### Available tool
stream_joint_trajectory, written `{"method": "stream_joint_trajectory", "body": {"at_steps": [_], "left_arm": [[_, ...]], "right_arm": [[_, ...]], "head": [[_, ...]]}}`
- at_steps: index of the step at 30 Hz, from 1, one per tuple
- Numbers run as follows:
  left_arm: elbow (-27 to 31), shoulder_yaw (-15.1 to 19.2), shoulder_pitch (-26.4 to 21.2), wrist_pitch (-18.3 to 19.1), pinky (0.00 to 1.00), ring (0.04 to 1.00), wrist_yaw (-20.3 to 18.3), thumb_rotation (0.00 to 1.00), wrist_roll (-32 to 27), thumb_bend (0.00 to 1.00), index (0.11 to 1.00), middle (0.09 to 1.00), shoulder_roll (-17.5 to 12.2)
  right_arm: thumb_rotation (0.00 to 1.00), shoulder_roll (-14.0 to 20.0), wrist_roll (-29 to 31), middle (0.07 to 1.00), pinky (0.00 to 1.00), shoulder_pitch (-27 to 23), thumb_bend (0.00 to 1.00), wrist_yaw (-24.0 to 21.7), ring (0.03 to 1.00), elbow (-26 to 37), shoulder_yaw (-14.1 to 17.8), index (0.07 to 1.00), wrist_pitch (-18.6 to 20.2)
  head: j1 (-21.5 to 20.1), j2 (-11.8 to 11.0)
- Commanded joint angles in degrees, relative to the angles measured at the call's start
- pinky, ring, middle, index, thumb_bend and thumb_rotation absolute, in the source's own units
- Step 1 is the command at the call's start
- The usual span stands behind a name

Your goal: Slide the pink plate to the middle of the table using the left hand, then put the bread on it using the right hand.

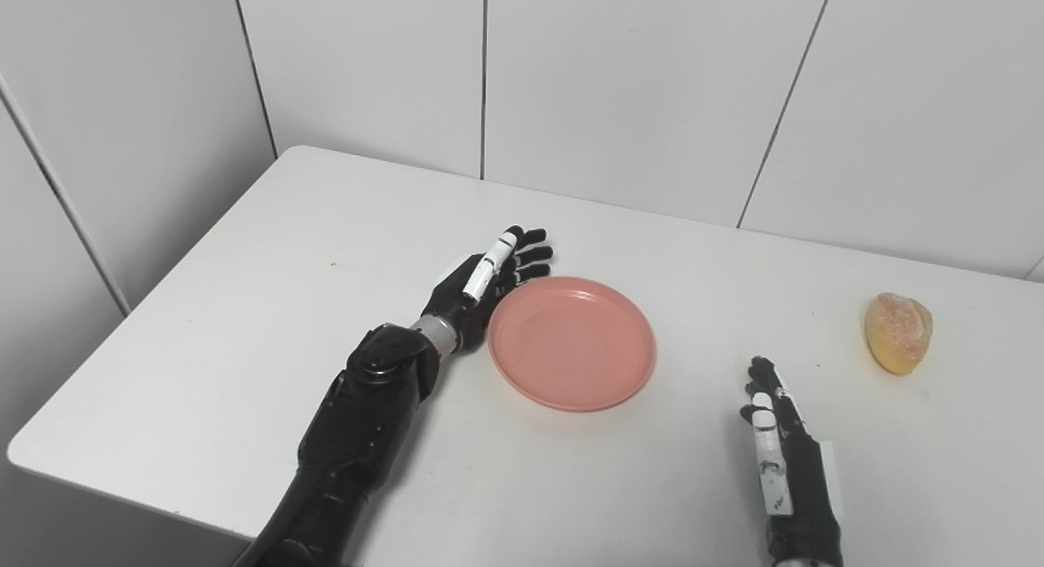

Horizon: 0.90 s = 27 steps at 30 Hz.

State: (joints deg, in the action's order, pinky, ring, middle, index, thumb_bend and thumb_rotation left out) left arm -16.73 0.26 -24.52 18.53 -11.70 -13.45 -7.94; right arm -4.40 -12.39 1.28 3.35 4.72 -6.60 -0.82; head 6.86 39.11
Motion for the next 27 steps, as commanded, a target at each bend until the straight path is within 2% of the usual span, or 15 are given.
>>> {"method": "stream_joint_trajectory", "body": {"at_steps": [1, 14, 22, 27], "left_arm": [[1.6, -1.4, 0.3, 3.1, 0.88, 0.887, -0.4, 1.00, 0.6, 0.31, 0.867, 0.883, 1.0], [9.4, -3.4, 5.1, 5.2, 0.89, 0.893, 0.7, 1.00, 1.5, 0.32, 0.874, 0.888, 3.8], [8.7, -4.2, 6.1, 3.7, 0.89, 0.892, 0.8, 1.00, 2.3, 0.32, 0.879, 0.892, 3.7], [8.6, -3.7, 6.5, 3.8, 0.89, 0.888, 0.8, 1.00, 2.1, 0.32, 0.872, 0.886, 3.6]], "right_arm": [[1.00, -0.9, -0.4, 0.915, 0.87, -1.6, 0.19, 0.9, 0.912, 0.8, -0.3, 0.894, -1.2], [1.00, -1.4, -0.9, 0.905, 0.83, -2.1, 0.20, 2.2, 0.895, -0.7, -0.3, 0.882, -3.6], [1.00, -1.5, -1.3, 0.911, 0.85, -2.2, 0.21, 2.3, 0.905, -0.3, -0.4, 0.889, -2.8], [1.00, -1.2, -1.0, 0.925, 0.87, -2.4, 0.23, 2.2, 0.919, -0.1, -0.3, 0.902, -3.7]], "head": [[-0.4, 0.2], [-4.1, 1.9], [-7.1, 2.4], [-10.9, 2.6]]}}
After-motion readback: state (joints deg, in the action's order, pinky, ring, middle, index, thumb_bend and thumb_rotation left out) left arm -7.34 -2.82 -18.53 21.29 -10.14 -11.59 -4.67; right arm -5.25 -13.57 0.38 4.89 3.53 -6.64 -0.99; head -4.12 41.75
